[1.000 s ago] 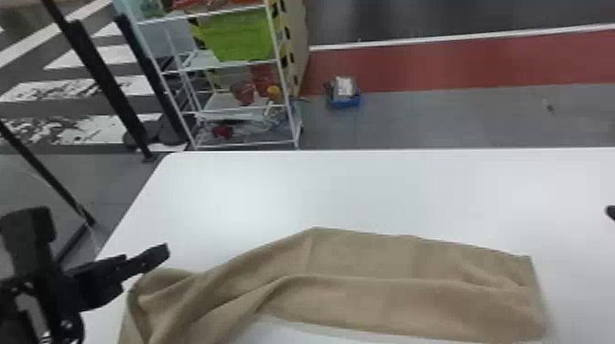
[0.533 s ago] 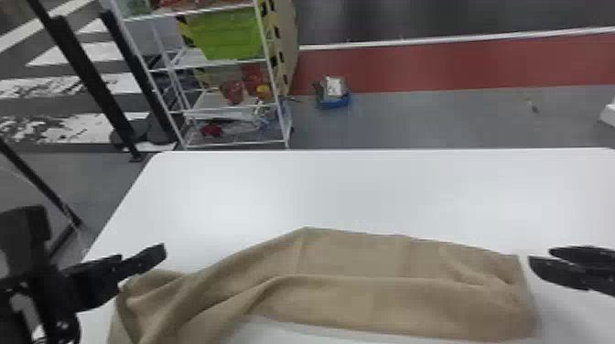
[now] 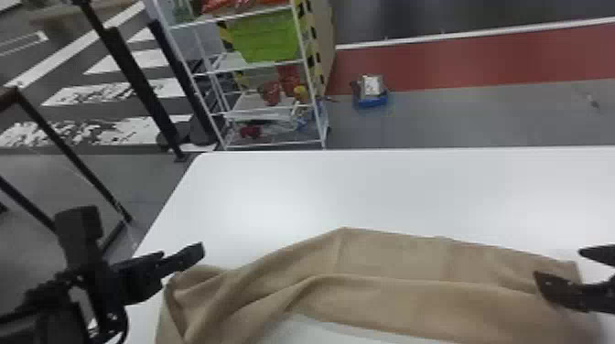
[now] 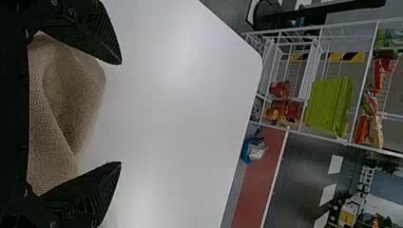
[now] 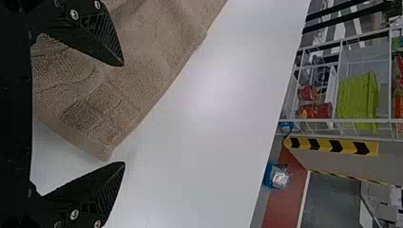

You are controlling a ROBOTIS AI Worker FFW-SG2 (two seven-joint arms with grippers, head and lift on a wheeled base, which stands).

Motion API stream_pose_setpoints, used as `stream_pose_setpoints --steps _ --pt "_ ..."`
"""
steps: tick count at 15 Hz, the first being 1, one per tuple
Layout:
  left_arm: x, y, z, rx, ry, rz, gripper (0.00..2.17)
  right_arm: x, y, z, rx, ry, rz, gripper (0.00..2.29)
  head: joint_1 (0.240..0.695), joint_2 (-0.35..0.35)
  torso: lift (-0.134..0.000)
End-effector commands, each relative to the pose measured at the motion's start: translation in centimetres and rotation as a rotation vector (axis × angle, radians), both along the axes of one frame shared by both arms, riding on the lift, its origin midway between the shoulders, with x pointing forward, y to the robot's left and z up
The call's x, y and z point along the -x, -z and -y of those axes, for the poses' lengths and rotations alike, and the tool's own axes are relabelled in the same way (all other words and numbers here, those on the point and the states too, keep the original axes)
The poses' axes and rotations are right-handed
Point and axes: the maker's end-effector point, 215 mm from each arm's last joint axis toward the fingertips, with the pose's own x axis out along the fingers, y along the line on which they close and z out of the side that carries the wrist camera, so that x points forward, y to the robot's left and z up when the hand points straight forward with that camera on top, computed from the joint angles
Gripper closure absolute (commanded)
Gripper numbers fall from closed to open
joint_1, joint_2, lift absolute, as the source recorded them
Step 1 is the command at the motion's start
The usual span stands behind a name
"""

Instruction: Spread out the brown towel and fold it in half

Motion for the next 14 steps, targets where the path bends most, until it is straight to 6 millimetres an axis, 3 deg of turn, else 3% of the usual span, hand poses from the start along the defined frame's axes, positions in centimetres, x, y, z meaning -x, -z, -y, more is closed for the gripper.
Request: stream_pose_setpoints --steps 1,7,10,12,14 --pt "0.0 -0.2 0.0 -0.003 0.001 0.003 0.15 0.3 1.2 0.4 0.022 0.018 -0.072 0.18 0.695 0.311 -0.124" --pt "0.0 0.0 0.3 -0.008 0.004 -0.004 0.15 0.2 1.8 2.2 0.007 0.082 -0.222 0.19 0.695 0.296 -0.124" --pt "0.1 0.2 0.3 -0.009 0.004 -0.008 0.15 -0.5 2.3 1.1 0.003 0.065 -0.238 0.30 0.695 0.284 -0.124" --pt "0.1 0.2 0.1 -0.013 0.001 -0.009 0.15 -0.7 2.8 0.4 -0.003 0.050 -0.260 0.62 0.695 0.288 -0.124" --pt "0.1 0.0 -0.2 -0.022 -0.003 -0.005 0.15 -0.6 2.6 -0.3 -0.028 0.039 -0.291 1.23 0.695 0.296 -0.124"
